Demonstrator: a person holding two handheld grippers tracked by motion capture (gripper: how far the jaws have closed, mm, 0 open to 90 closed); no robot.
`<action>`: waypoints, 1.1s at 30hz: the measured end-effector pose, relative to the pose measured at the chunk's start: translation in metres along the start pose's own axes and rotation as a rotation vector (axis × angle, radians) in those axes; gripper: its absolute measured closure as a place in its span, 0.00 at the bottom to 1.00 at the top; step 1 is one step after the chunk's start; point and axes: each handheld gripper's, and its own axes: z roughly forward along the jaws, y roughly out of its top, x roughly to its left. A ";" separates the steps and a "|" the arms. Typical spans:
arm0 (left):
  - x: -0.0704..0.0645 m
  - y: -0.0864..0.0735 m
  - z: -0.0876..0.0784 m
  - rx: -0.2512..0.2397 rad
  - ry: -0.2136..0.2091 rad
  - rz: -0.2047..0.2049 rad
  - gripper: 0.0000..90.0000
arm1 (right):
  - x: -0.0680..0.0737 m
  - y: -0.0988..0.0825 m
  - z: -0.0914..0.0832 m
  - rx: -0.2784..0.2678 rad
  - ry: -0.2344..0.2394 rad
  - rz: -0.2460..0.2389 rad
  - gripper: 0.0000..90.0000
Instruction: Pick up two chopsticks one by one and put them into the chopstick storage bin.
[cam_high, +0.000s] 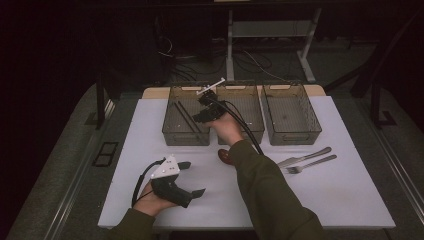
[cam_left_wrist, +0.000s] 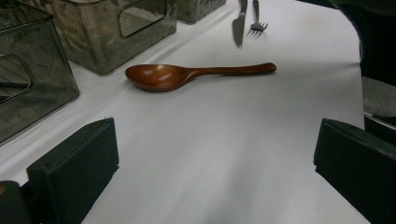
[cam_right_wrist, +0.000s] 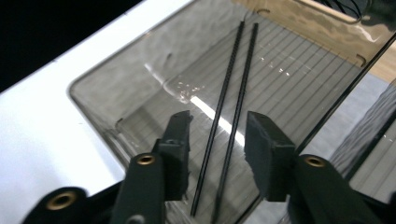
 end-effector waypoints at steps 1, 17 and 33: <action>0.000 0.000 0.000 0.000 0.000 0.000 0.00 | 0.000 0.000 -0.004 -0.007 0.007 -0.001 0.62; 0.002 -0.003 -0.003 0.008 0.008 -0.008 0.00 | -0.012 -0.040 -0.061 -0.081 0.107 -0.059 0.42; 0.000 -0.004 0.002 0.030 0.015 -0.002 0.00 | -0.035 -0.116 -0.116 -0.163 0.117 -0.032 0.39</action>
